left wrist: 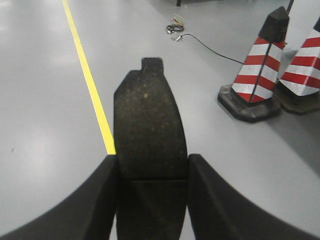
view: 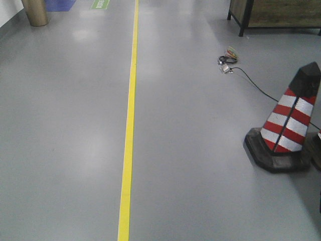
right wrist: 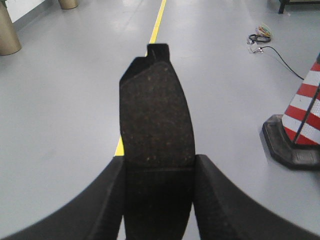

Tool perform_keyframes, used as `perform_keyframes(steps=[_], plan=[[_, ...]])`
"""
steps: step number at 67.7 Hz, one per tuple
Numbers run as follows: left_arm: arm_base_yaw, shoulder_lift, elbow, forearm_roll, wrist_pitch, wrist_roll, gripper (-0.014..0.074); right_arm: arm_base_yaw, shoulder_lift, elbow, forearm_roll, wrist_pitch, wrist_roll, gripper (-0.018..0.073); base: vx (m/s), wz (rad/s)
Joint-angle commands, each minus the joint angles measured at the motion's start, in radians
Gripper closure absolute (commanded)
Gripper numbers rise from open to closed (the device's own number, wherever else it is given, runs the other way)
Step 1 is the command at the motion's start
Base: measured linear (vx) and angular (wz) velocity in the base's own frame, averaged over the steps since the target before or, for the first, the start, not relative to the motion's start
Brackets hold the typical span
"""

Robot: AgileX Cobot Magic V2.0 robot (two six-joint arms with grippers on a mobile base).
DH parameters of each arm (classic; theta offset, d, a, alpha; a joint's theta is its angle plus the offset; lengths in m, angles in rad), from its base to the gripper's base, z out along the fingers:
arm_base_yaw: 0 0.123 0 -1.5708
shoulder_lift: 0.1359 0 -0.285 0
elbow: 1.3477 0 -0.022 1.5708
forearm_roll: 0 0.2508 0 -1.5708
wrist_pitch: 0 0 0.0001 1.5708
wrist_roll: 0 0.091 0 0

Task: Move and align brake pads A on conveyor
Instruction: 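Drive along the yellow floor line past the striped cones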

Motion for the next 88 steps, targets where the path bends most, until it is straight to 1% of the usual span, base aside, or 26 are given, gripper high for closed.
perform_keyframes(steps=[1,37,70,88], plan=[[-0.001,0.014,-0.029,0.013,-0.093,0.001,0.0602,-0.005,0.005,-0.032,-0.008,-0.096,-0.004,0.0564,0.67,0.01],[-0.001,0.014,-0.029,0.013,-0.093,0.001,0.0602,-0.005,0.005,-0.032,-0.008,-0.095,-0.004,0.0564,0.61,-0.04],[-0.001,0.014,-0.029,0.012,-0.093,0.001,0.0602,-0.005,0.005,-0.032,-0.009,-0.095,-0.004,0.0564,0.48,-0.08],[-0.001,0.014,-0.029,0.012,-0.093,0.001,0.0602,-0.005,0.005,-0.032,-0.009,-0.095,-0.004,0.0564,0.35,-0.37]])
